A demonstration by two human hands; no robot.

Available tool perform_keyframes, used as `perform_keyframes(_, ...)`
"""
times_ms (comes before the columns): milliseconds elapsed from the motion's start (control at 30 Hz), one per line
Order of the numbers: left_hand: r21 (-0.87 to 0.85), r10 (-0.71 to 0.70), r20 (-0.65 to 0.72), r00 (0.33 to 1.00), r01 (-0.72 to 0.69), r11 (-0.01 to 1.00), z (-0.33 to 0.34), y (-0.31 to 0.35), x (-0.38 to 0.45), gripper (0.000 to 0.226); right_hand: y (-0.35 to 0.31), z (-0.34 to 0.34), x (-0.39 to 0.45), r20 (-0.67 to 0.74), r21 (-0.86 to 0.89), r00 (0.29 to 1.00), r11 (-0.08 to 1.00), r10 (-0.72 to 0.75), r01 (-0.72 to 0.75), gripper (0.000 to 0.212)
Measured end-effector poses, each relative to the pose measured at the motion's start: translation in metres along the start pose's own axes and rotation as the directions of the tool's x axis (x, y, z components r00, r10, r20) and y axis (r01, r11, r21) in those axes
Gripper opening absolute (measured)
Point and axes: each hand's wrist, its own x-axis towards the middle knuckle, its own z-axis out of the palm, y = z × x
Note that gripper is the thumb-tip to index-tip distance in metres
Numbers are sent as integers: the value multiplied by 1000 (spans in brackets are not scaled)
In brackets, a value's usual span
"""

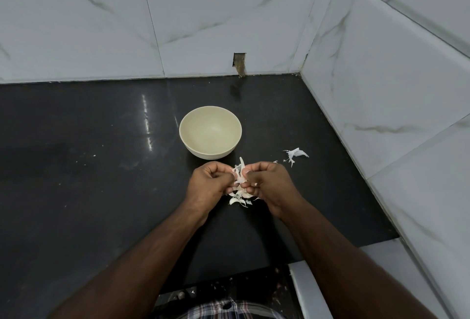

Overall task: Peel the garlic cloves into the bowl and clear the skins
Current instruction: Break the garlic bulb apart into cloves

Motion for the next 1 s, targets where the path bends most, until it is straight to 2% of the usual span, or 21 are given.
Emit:
perform_keyframes(133,-10,-22,3,1000,22,1000,1,-1,1,10,0,-2,-1,-4,53,1000,999,13,-12,6)
perform_keyframes(333,-18,-30,6,1000,30,999,1,-1,0,11,5,-6,4,-41,22,999,1000,-6,7,9)
perform_keyframes(500,54,-35,-14,999,36,998,-2,-5,2,7,6,-12,4,11,17,1000,1000,4,-4,11)
perform_keyframes(633,135,11,-1,1000,-11,991,-3,-6,2,15,5,-13,3,-5,-28,1000,1000,-2,2,11)
perform_keyframes(800,197,72,42,997,-79,977,-3,-2,0,3,6,-13,3,-10,-46,999,998,-49,49,8)
perform_keyframes(867,208,86,57,995,-96,973,-2,-1,1,7,7,-12,2,3,-65,997,994,-83,83,6)
perform_keyframes(1000,53,26,99,995,-31,998,2,4,0,11,9,-10,2,24,-147,991,980,-130,132,9)
